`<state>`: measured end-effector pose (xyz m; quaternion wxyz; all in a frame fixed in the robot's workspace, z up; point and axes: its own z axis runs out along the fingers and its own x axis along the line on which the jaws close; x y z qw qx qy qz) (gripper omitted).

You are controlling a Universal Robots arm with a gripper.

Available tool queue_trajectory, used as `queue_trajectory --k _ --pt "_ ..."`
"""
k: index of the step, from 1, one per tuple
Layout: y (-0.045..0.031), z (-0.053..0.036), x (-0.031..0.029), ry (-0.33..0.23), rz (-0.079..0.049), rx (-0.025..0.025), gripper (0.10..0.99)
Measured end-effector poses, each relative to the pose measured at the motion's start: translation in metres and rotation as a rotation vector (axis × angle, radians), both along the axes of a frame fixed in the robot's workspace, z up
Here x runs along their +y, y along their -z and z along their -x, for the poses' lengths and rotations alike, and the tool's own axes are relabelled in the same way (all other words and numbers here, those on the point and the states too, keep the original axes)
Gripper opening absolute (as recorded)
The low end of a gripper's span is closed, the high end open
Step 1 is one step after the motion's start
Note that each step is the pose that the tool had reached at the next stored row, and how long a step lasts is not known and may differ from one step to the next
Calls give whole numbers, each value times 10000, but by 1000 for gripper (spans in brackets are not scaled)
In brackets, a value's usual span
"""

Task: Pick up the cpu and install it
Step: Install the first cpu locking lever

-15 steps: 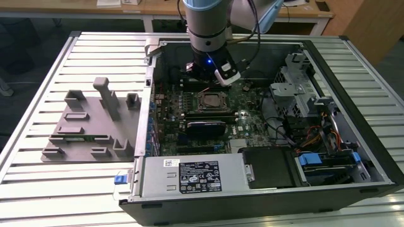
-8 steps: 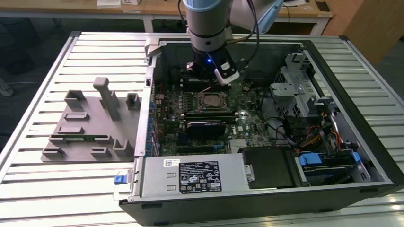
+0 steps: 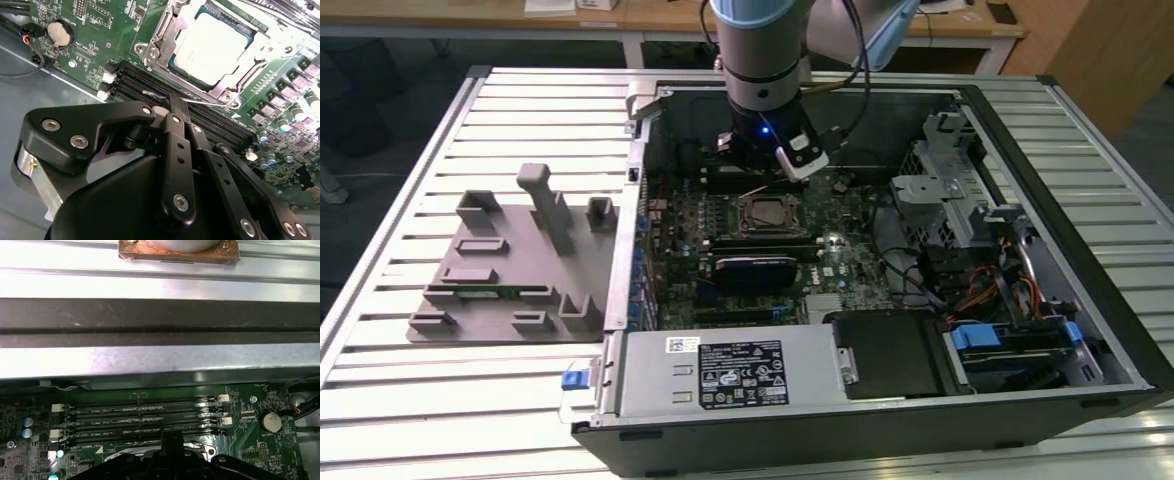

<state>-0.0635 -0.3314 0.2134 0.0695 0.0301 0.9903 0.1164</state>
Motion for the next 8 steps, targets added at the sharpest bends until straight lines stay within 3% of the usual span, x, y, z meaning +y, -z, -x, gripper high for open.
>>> queue_trajectory --k 8 --pt "43 -1 7 417 22 -5 106"
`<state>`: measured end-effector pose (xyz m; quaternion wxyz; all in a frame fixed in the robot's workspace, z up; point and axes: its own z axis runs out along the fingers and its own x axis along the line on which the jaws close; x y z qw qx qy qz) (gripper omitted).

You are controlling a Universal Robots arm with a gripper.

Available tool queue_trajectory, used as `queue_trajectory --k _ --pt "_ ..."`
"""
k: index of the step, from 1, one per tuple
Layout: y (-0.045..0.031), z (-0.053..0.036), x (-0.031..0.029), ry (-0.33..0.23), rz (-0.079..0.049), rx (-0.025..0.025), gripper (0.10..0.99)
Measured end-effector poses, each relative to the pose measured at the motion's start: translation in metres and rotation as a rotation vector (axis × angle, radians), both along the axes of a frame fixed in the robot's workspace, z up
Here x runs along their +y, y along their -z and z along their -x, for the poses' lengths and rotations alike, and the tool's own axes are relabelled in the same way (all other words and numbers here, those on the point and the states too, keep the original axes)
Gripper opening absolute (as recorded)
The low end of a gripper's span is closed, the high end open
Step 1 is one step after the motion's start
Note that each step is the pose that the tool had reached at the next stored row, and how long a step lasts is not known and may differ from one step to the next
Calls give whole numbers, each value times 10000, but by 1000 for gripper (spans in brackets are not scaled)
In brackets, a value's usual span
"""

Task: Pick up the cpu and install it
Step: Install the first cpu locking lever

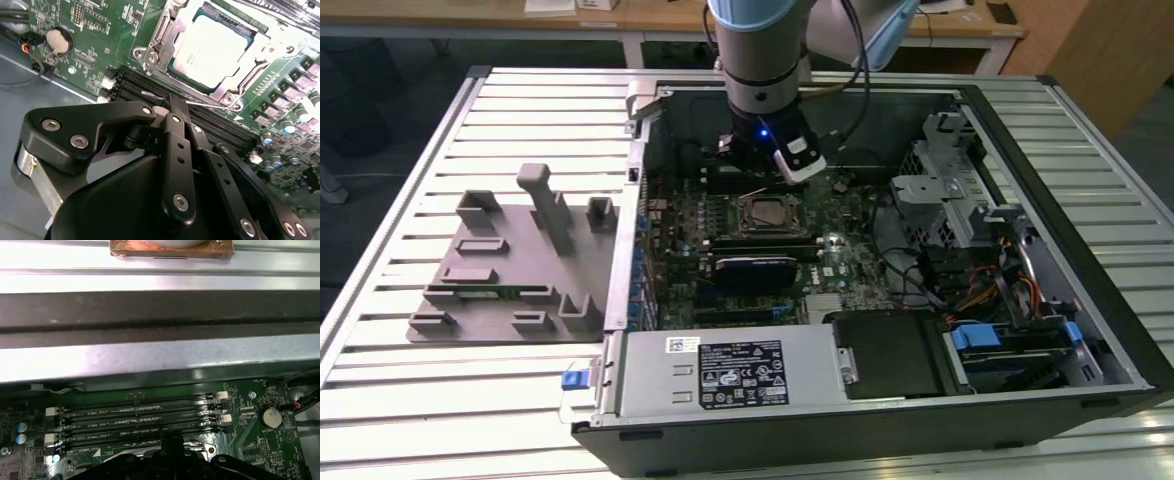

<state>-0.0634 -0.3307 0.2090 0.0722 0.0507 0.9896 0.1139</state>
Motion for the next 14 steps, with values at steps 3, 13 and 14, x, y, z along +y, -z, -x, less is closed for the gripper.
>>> queue_trajectory --k 3,13,14 --pt "21 0 21 212 -1 -1 106" --pt "61 1 71 876 112 -5 106" --pt "61 0 71 929 128 -6 106"
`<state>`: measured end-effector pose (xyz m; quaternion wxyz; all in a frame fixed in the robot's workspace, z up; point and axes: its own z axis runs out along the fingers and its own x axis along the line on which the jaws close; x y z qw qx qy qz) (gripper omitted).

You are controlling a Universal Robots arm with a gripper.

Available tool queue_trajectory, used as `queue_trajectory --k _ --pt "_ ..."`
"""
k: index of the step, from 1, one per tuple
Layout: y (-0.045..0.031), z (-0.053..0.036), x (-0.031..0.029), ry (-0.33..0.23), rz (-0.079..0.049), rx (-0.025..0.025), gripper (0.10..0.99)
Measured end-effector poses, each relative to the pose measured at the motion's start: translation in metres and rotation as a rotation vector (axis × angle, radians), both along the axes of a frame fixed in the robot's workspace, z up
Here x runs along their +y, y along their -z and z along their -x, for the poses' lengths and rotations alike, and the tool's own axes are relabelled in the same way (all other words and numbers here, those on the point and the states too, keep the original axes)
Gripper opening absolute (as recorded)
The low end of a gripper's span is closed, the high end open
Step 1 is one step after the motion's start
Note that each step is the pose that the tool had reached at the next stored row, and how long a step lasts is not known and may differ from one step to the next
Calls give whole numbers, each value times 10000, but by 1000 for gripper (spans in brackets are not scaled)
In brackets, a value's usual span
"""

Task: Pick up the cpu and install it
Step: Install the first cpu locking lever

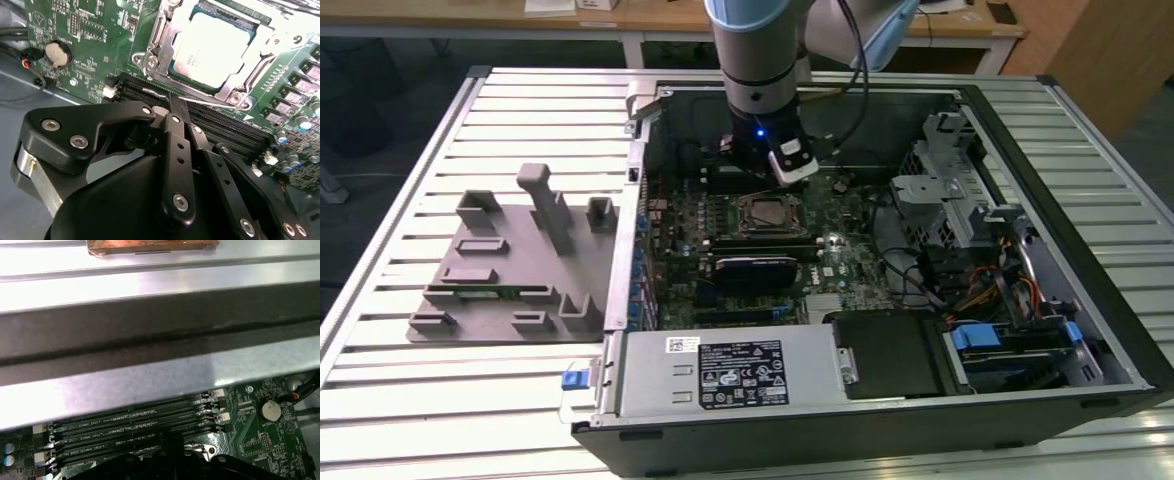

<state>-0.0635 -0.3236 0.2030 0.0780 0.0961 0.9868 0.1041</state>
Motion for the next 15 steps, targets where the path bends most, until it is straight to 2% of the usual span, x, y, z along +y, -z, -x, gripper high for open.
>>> queue_trajectory --k 7,15 --pt "23 13 4 550 30 -25 106" --pt "43 35 48 939 36 -37 106"
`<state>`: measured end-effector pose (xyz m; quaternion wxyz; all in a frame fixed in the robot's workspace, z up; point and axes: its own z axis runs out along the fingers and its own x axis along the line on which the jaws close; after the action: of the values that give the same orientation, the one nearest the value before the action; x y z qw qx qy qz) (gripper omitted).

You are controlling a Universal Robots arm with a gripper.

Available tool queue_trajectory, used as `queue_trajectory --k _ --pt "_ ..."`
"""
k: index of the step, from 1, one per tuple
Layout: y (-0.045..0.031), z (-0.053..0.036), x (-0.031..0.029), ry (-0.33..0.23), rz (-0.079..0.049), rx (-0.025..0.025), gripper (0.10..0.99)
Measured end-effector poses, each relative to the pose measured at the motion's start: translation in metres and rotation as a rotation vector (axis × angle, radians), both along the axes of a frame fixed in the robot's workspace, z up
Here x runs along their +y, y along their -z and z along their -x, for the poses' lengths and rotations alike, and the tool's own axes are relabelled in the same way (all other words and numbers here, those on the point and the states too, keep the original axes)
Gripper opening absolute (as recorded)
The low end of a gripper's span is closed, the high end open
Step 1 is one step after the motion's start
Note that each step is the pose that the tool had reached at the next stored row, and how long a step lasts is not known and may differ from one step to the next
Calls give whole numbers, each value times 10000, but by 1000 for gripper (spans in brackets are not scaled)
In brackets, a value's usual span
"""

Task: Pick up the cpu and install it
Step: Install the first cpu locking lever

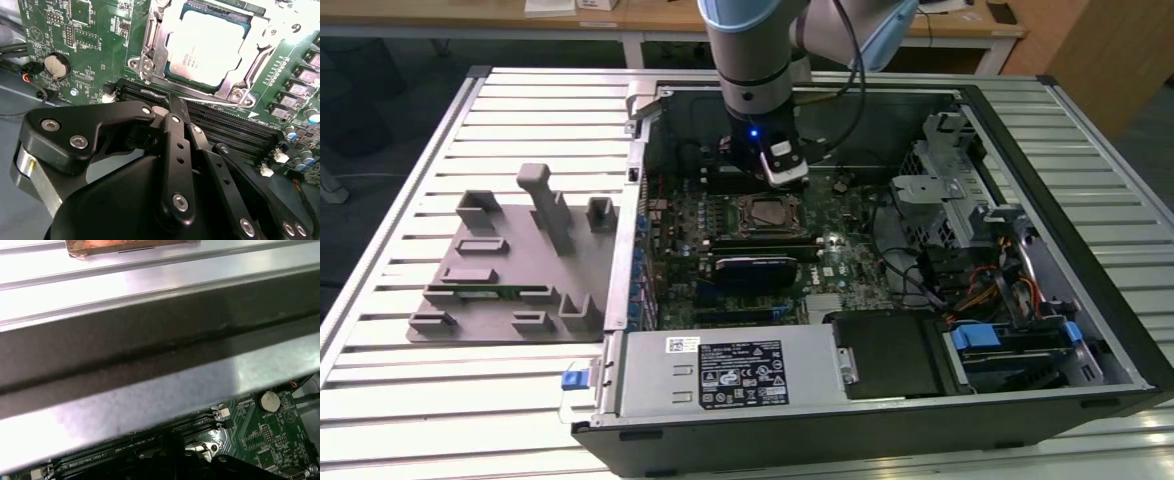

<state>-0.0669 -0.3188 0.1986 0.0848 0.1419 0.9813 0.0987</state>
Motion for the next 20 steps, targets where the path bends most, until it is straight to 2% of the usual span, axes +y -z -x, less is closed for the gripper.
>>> queue_trajectory --k 3,10,20 --pt "11 0 1 118 105 -22 106" --pt "50 3 6 366 255 -74 106" --pt "58 2 7 468 300 -87 106"
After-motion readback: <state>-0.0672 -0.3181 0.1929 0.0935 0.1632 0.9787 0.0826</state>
